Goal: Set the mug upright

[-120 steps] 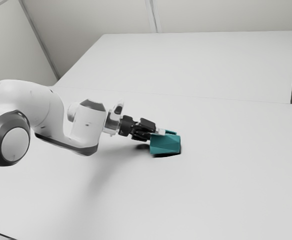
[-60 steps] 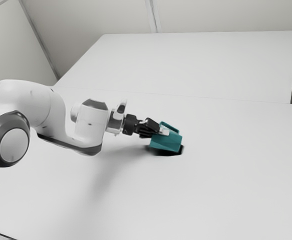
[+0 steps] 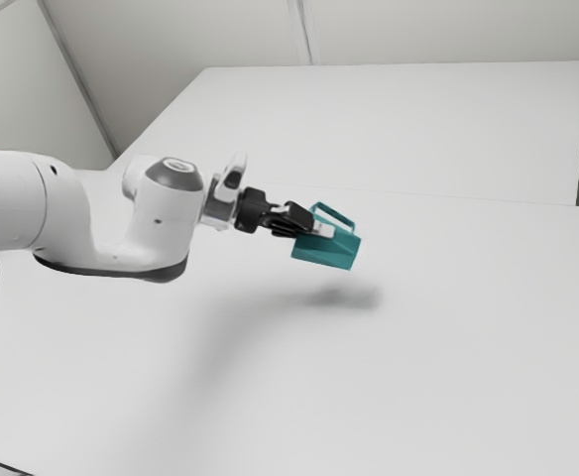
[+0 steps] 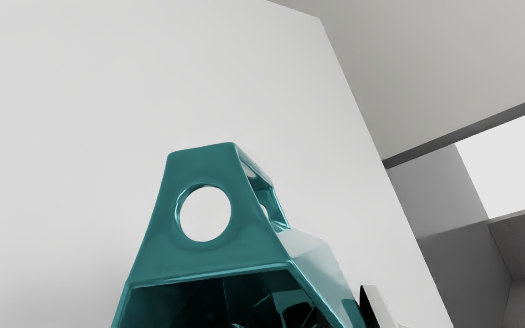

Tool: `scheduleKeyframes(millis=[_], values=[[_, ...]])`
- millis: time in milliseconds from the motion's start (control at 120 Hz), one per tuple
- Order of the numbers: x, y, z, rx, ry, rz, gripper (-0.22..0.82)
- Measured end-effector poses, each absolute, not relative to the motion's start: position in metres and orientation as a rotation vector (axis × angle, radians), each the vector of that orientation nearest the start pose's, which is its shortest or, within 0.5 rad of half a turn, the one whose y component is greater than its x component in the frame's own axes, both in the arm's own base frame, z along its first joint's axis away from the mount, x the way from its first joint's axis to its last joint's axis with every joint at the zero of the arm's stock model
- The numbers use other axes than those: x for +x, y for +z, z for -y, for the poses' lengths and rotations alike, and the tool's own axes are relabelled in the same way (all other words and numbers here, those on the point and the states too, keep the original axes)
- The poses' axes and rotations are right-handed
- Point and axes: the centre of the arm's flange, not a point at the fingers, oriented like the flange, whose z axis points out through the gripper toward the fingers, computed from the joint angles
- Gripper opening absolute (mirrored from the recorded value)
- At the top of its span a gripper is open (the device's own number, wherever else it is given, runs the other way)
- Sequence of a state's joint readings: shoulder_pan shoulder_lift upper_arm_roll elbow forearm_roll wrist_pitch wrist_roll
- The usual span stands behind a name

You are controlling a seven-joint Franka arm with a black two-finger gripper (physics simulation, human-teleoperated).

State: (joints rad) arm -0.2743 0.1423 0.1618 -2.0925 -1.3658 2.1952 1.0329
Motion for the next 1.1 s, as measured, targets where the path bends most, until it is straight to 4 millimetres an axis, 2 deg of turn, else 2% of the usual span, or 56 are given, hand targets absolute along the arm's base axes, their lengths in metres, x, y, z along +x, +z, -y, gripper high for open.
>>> scheduleKeyframes(millis=[250,475,883,1100], values=[[0.561,0.412,0.088,2.401,0.488,0.484,-0.17],[0.558,0.43,0.074,2.655,0.413,0.636,-0.17],[0.555,0.427,0.06,2.951,0.29,0.632,-0.16],[0.561,0.413,0.056,3.035,0.244,0.557,-0.16]])
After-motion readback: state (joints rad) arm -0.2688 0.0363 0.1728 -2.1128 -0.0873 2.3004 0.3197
